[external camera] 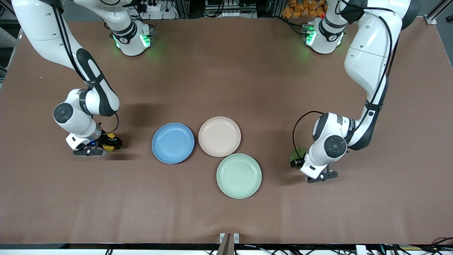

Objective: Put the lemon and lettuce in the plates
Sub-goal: 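Close the right gripper on the lemon while the left gripper grasps the lettuce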

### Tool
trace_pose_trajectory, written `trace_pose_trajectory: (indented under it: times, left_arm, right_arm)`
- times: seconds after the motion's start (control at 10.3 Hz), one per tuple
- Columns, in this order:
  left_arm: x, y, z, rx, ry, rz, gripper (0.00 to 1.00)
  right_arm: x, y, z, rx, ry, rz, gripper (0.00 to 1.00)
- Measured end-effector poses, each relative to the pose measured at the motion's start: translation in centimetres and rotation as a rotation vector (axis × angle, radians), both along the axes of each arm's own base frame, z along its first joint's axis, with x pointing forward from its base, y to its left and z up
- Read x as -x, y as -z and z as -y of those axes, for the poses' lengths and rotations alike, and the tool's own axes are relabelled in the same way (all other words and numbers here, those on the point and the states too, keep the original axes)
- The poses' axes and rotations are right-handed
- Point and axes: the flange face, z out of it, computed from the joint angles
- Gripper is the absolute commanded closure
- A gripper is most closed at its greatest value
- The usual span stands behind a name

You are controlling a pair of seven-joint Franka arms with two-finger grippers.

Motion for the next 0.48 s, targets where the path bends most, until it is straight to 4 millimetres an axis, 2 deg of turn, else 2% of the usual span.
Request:
trace_pose_trajectory:
  times: [0.19, 0.29, 0.39, 0.48]
  left_arm:
    - [0.16, 0.22, -0.03, -0.002, 0.001, -0.005, 0.66]
    - [0.21, 0.30, -0.02, -0.001, 0.001, -0.005, 0.92]
    - [0.15, 0.09, 0.21, 0.003, 0.004, 0.003, 1.00]
    - [0.06, -0.26, 0.17, 0.003, 0.003, 0.007, 1.00]
  right_arm:
    - [0.03, 0.04, 0.01, 0.000, 0.000, 0.000, 0.67]
    - [0.03, 0.04, 0.02, 0.000, 0.000, 0.001, 0.70]
    - [0.03, 0.04, 0.01, 0.000, 0.000, 0.001, 0.72]
    - [0.02, 0.03, -0.02, 0.000, -0.001, 0.001, 0.73]
